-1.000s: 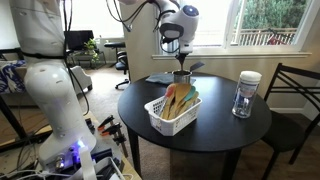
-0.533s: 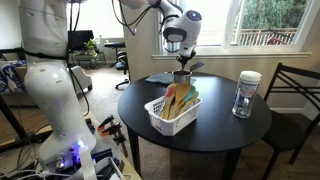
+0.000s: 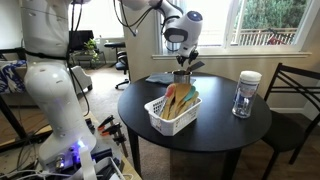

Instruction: Put the brown spoon in the silver holder.

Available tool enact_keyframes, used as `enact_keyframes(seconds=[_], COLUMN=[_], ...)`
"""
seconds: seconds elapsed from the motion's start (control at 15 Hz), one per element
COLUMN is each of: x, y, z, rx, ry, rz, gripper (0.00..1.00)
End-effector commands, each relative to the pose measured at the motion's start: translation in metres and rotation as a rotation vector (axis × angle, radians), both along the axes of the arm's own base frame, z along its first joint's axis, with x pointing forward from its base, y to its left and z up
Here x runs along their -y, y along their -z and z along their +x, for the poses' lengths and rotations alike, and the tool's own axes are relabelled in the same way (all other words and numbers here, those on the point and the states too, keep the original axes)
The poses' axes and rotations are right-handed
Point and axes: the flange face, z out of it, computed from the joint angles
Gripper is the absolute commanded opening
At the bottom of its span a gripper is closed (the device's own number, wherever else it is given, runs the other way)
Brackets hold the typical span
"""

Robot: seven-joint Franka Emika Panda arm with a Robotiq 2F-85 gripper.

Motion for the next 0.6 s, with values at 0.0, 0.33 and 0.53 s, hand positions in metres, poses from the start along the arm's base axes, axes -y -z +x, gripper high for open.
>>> enact_keyframes(seconds=[0.0, 0.33, 0.53], x=[0.0013, 0.0022, 0.0024], y=[-0.0036, -0.0016, -0.0017], z=[0.0014, 0.0006, 0.0006], rx=[-0.025, -0.032, -0.031], ry=[0.045, 0.034, 0.036], rz=[-0.023, -0.023, -0.024], gripper=[0.85, 0.92, 0.98])
